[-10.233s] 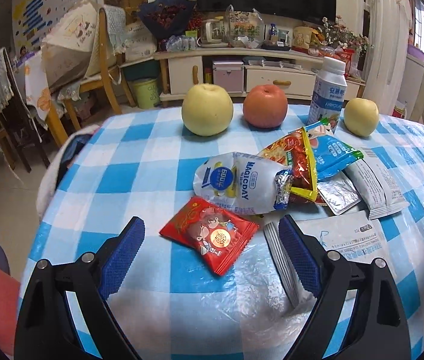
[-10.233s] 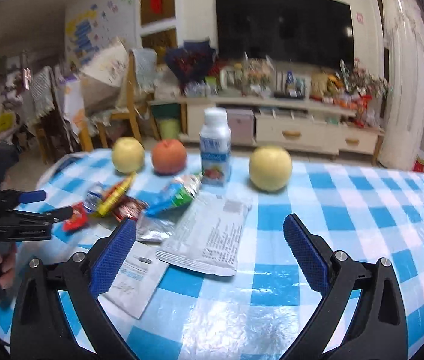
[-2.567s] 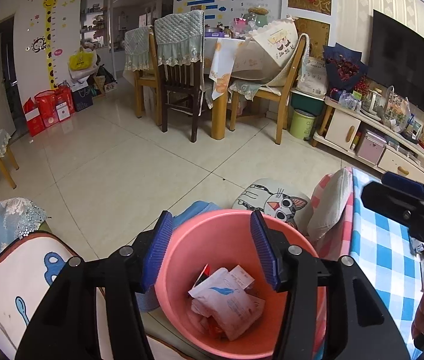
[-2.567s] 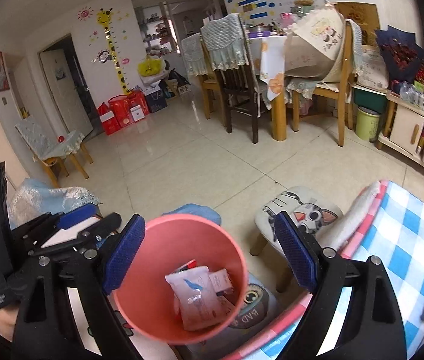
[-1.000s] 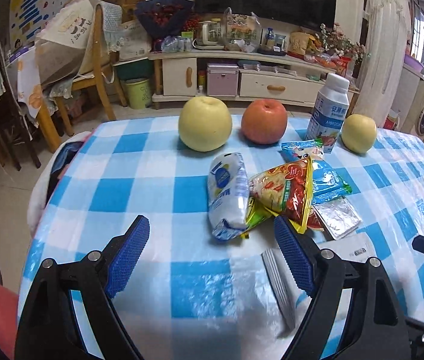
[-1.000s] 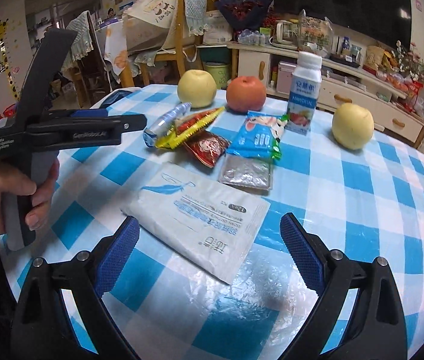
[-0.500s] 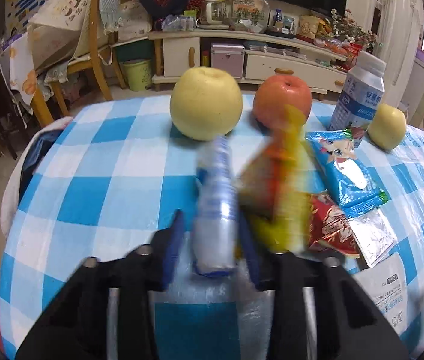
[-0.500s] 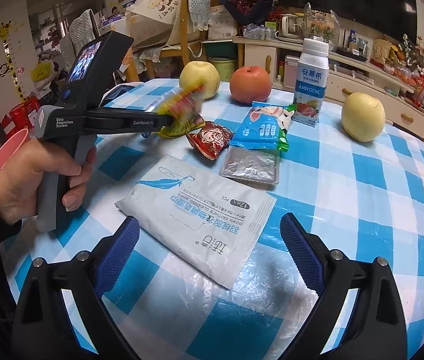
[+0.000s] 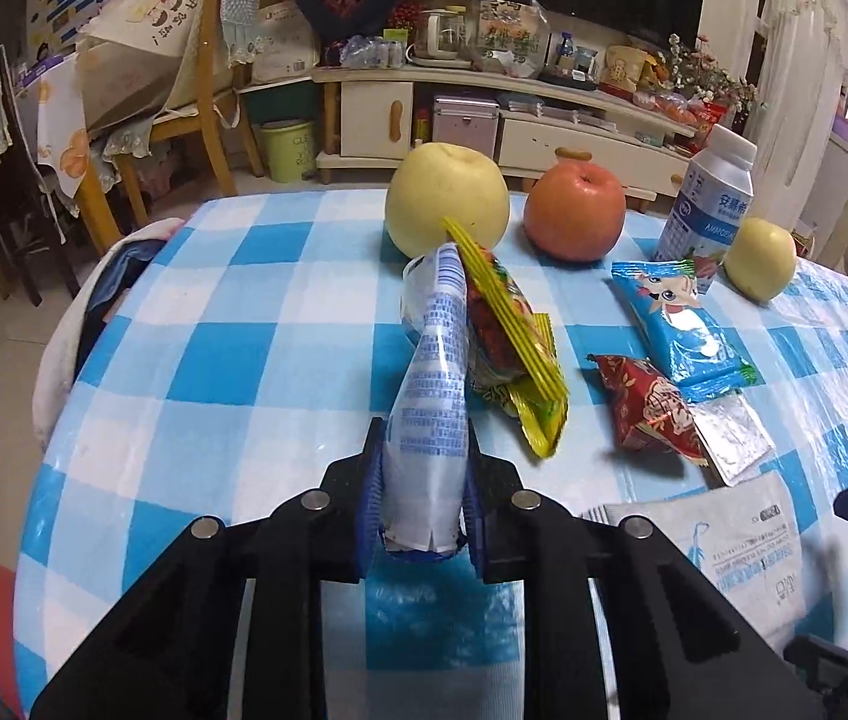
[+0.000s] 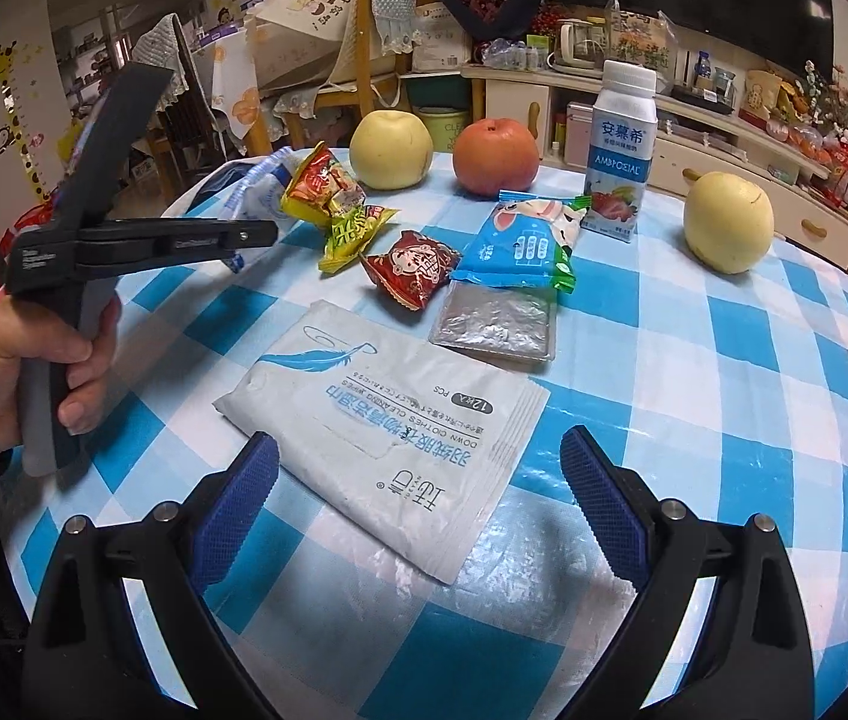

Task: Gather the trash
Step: 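Grasp the white Magicday bag with the left gripper while the right approaches the white wipes pack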

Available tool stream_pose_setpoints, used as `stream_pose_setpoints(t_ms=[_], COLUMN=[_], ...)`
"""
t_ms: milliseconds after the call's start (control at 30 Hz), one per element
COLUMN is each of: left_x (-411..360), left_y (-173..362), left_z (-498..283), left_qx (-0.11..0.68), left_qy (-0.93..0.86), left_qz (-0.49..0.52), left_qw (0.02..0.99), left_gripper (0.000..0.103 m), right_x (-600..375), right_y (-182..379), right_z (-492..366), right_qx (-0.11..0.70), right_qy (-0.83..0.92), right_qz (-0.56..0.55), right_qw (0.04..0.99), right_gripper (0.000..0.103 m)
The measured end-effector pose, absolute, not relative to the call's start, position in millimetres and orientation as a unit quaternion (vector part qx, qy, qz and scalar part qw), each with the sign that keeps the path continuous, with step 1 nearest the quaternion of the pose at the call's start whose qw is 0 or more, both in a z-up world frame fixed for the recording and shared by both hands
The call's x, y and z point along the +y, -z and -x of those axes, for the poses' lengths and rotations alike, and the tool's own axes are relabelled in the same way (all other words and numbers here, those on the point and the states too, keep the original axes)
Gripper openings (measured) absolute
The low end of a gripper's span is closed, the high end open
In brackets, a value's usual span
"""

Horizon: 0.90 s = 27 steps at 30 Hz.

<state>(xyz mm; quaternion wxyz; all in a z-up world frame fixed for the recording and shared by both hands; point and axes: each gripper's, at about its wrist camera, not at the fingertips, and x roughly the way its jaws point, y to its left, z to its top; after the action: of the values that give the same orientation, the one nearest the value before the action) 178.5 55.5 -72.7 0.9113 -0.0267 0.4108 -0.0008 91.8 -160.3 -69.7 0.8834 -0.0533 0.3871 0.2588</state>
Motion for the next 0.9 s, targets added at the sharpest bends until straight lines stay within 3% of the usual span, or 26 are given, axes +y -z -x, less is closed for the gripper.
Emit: stream_pose_setpoints(t_ms=[333,567,733,900], left_x=[66.3,69.7,66.7,69.0], left_y=[61.1,57.4,56.2,56.2], left_z=[-145.2,-129.9,-127.6,-128.9], left_qx=[0.411,0.413,0.408,0.408], left_qy=[-0.012,-0.004,0.007,0.015], left_qz=[0.025,0.037,0.031,0.038], left_qw=[0.911,0.91,0.912,0.912], left_gripper=[0.024,0.024,0.024,0.024], right_x=[-149.9,-132.9,-112.4,-118.0], right_y=[80.0,83.1,92.3,95.3], right_z=[-97.8,-108.2,-119.4,-140.3], right_qx=[0.402,0.391,0.39,0.395], right_qy=[-0.272,-0.312,-0.401,-0.457], right_qz=[0.069,0.158,0.261,0.253], right_qw=[0.872,0.851,0.787,0.756], right_gripper=[0.095,0.099,0.099,0.099])
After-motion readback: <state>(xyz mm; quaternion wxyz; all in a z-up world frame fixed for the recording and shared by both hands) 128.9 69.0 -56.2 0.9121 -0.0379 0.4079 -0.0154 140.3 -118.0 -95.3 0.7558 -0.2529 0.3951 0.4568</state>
